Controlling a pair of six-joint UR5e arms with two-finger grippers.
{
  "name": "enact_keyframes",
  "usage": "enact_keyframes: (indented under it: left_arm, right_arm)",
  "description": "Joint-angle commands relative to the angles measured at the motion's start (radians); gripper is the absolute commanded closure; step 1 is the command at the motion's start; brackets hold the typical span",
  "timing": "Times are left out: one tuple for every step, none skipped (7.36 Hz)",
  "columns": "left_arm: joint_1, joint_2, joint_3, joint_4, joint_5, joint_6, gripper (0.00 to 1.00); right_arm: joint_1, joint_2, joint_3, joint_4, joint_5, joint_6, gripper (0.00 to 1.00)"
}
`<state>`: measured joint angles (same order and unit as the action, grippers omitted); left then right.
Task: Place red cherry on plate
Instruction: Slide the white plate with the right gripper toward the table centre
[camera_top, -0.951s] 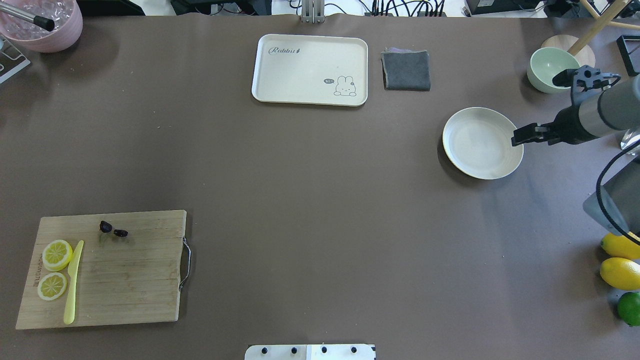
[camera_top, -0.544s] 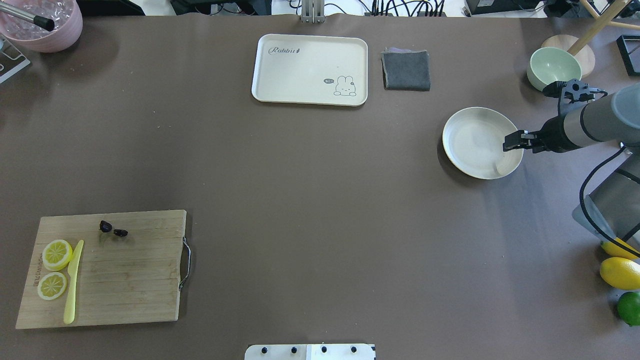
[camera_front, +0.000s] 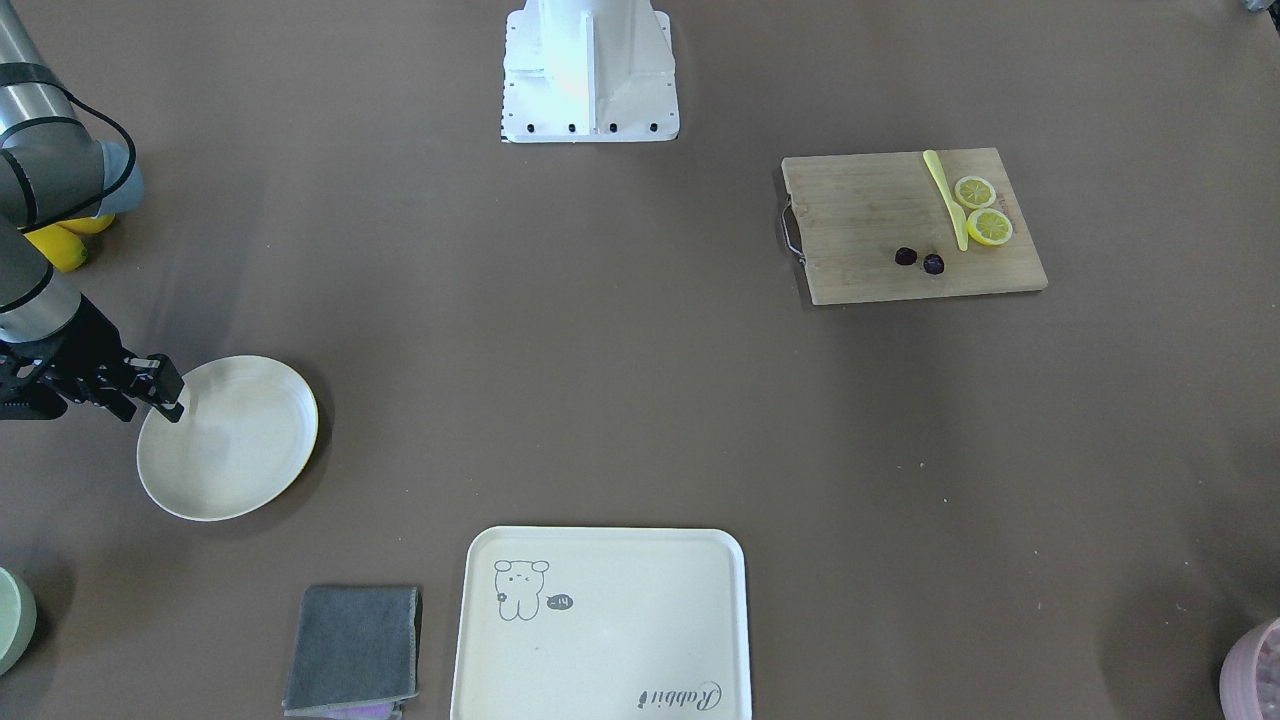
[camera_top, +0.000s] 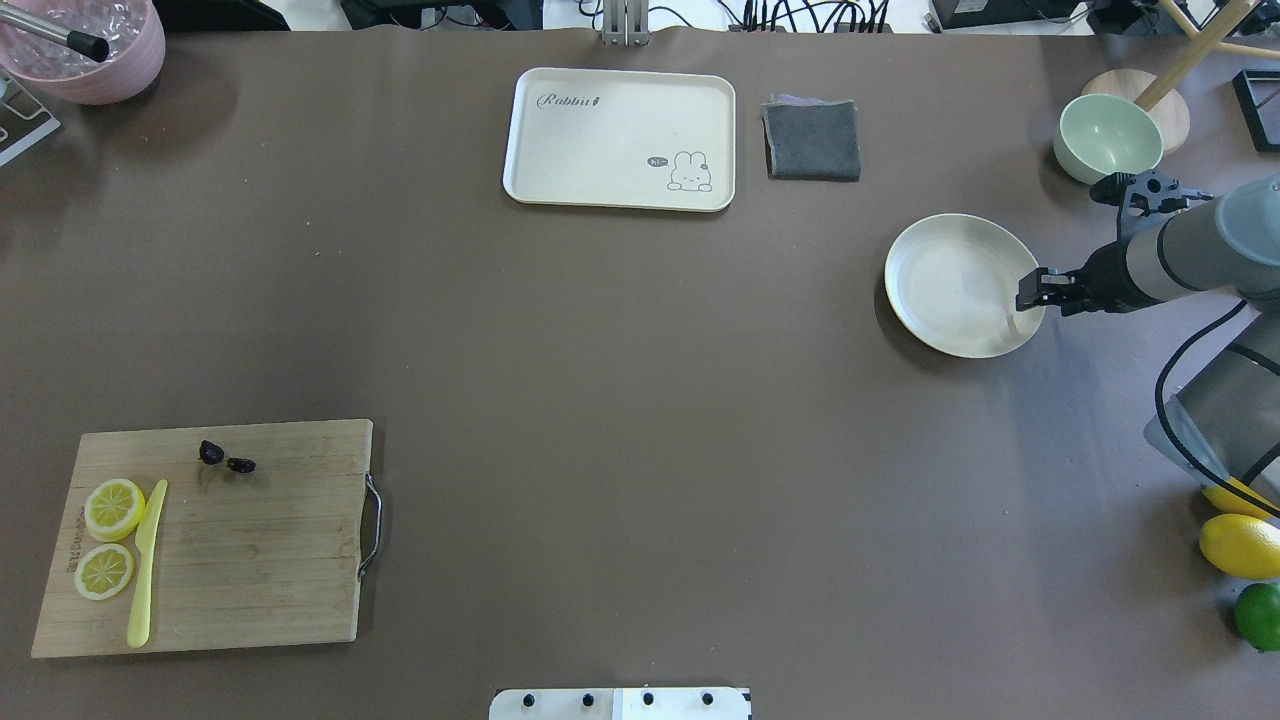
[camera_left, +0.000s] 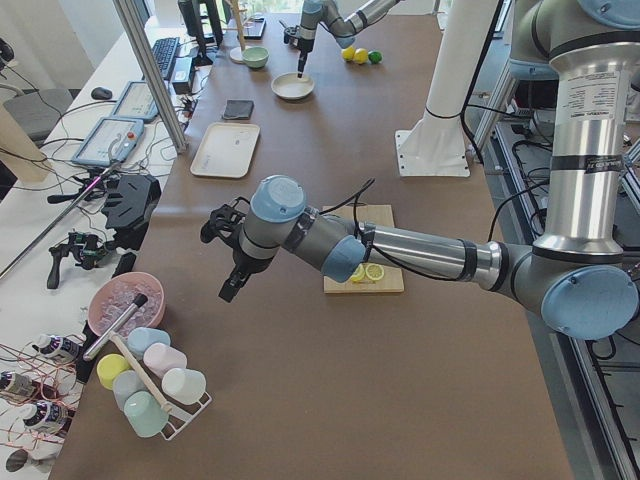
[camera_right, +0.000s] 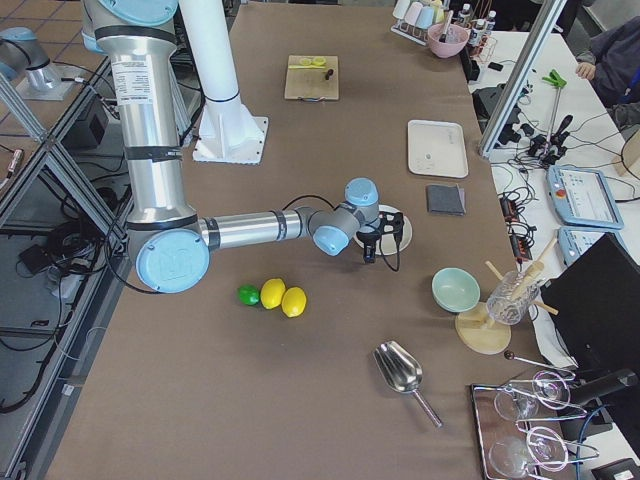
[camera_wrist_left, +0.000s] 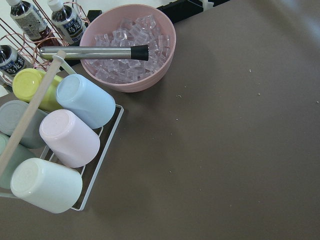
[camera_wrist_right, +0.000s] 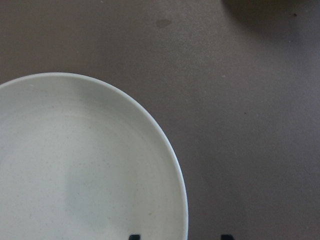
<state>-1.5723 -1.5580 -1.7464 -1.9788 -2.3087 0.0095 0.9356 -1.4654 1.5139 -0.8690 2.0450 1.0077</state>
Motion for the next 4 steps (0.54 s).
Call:
enact_keyframes:
  left_arm:
    - [0.000,-0.001,-0.001,0.000,0.000,0.001,0.02]
    - [0.000,-0.001,-0.001,0.000,-0.001,0.000,0.02]
    - [0.000,-0.001,-0.001,0.000,-0.002,0.000,0.02]
    - [0.000,-0.001,-0.001,0.000,-0.002,0.000,0.02]
  right_arm:
    - [-0.003,0.007,0.009,-0.001,0.000,0.006,1.00]
    - [-0.011,0.008,0.014,0.001,-0.002,0.035,1.00]
    - [-0.014,0.023,0.034,-0.001,-0.002,0.063,1.00]
    - [-0.014,0.025,0.095,-0.010,0.006,0.095,1.00]
